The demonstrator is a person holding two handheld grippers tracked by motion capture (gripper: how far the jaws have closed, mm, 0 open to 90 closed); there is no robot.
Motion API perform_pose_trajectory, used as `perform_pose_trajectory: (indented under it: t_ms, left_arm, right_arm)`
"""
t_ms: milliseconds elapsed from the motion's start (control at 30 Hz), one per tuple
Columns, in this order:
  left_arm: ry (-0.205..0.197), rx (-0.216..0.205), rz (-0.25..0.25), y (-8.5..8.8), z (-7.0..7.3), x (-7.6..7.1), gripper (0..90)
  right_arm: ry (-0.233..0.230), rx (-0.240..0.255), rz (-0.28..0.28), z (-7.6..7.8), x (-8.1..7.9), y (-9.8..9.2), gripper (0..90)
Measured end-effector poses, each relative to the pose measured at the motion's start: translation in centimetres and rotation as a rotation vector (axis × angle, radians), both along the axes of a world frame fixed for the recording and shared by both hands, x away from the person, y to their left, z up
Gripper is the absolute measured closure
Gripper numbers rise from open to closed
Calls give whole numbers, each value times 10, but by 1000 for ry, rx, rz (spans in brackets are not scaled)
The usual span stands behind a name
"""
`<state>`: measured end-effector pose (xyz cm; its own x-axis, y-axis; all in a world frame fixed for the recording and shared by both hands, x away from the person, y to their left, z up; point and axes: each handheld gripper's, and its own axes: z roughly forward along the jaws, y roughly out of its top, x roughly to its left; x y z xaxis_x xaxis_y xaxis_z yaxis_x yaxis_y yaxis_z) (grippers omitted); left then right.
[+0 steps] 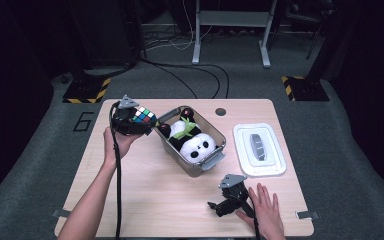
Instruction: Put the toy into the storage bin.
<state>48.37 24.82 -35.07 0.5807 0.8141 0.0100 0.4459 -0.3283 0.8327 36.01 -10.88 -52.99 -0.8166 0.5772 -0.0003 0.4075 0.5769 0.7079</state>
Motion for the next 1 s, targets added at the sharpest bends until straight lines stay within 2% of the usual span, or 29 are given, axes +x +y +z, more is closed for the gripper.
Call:
perform_pose_trajectory:
  t_ms: [533, 1000]
  left_arm:
    - [-3, 6, -46, -32, 5, 17, 339]
    - [19, 8, -94, -59, -3, 36, 338]
  right_arm:
    - [0, 0, -1, 0, 0, 0, 0]
    - [-2, -1, -1, 0, 0, 0, 0]
